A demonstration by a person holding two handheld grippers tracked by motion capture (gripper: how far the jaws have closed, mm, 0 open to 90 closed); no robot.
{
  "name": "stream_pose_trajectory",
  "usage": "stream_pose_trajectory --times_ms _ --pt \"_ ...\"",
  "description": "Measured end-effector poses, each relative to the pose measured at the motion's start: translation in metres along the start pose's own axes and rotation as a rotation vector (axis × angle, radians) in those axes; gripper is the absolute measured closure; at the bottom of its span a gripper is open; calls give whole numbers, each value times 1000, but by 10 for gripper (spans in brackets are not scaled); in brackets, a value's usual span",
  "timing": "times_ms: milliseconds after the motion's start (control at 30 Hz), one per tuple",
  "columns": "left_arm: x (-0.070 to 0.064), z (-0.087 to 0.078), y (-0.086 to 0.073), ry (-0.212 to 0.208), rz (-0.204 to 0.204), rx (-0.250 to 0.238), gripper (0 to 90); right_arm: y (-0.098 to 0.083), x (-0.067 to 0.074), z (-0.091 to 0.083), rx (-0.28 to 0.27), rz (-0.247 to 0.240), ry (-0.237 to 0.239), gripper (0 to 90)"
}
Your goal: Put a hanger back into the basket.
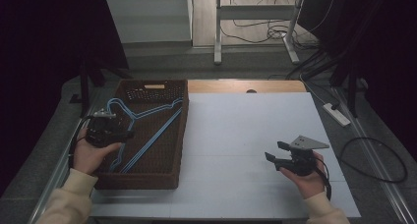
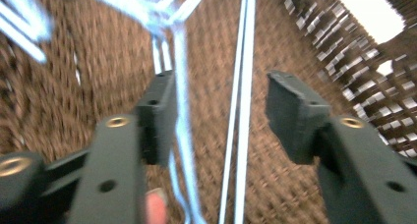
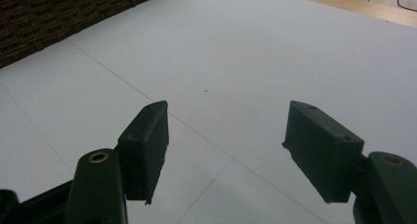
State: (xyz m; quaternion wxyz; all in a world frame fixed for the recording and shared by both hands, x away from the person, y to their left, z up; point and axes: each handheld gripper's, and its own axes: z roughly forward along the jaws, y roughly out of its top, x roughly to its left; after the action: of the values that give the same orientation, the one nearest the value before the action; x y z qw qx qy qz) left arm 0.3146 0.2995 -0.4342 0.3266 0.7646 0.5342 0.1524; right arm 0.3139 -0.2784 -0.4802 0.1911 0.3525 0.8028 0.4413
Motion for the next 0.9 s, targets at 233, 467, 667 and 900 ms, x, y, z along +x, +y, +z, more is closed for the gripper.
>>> stream_pose_trajectory --times_ms 233,467,667,900 --pt "-4 -17 1 -60 -8 -79 384 0 0 0 1 -2 -2 338" --pt "-15 -26 -1 -125 15 -126 363 0 0 0 3 -1 -3 338" --pt "-39 -36 -6 -199 67 -184 341 0 0 0 0 2 -5 338" --pt "-67 -36 -13 -271 107 -231 313 0 -1 -1 -5 5 -2 337"
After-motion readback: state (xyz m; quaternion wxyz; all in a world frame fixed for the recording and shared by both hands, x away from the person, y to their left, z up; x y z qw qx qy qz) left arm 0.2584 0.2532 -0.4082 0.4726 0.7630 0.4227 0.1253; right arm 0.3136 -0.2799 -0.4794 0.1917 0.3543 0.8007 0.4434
